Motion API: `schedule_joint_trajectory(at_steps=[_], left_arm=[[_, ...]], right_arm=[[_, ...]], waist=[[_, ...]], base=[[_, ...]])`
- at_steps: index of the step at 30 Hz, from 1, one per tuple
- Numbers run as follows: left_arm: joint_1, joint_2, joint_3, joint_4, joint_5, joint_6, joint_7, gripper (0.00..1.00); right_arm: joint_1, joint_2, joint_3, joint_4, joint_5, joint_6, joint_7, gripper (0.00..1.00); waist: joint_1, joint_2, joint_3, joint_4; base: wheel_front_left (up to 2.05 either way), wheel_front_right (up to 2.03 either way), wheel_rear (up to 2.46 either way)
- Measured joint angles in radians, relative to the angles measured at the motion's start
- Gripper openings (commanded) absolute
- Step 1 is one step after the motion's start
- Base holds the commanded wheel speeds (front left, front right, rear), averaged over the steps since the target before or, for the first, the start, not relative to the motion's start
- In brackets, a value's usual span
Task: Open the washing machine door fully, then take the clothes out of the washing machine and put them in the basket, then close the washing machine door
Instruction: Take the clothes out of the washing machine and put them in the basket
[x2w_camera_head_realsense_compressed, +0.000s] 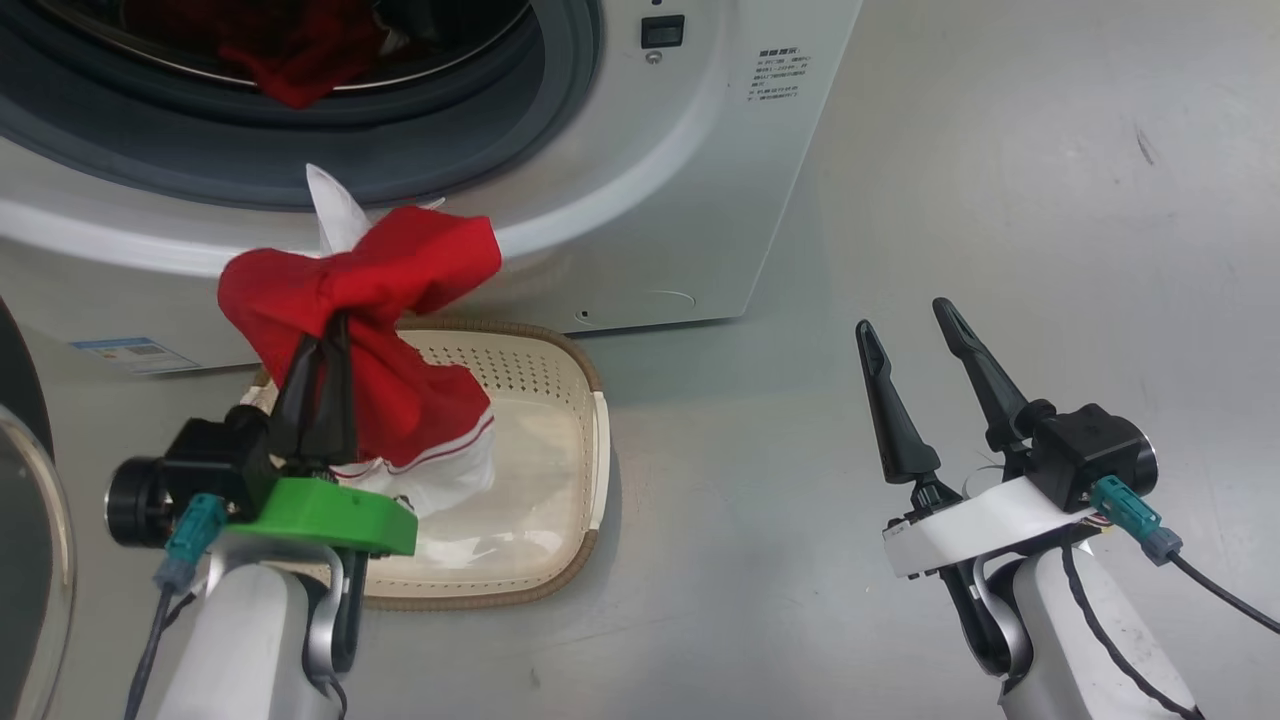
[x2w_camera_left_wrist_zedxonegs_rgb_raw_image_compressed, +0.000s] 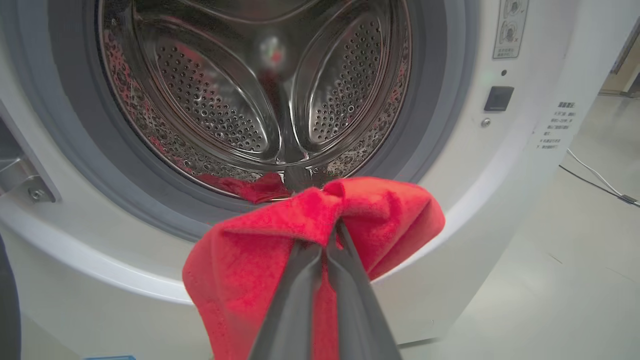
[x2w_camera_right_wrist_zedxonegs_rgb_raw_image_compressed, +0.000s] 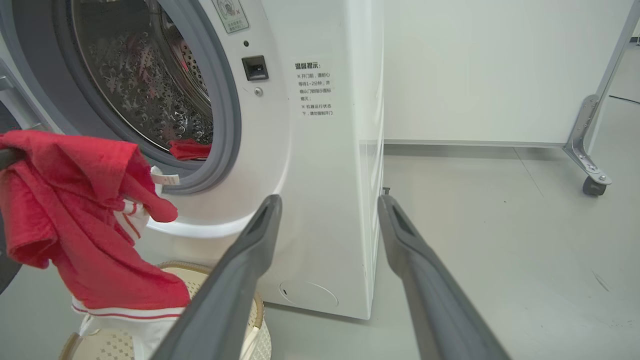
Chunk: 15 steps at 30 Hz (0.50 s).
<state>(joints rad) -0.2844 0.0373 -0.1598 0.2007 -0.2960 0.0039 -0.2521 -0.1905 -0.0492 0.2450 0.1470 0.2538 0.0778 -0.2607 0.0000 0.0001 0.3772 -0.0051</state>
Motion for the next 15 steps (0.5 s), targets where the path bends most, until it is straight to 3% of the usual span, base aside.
schedule_joint_trajectory(at_steps=[15], left_arm=[[0.068,0.001,-0.027,0.043,-0.002,0.01,0.017,0.0]], right_arm=[[0.005,0.0,0.025,-0.017,-0.002,0.003,0.0,1.0]], waist=[[0.0,0.0,0.041,-0.023]], base=[[0.0,0.0,0.0]])
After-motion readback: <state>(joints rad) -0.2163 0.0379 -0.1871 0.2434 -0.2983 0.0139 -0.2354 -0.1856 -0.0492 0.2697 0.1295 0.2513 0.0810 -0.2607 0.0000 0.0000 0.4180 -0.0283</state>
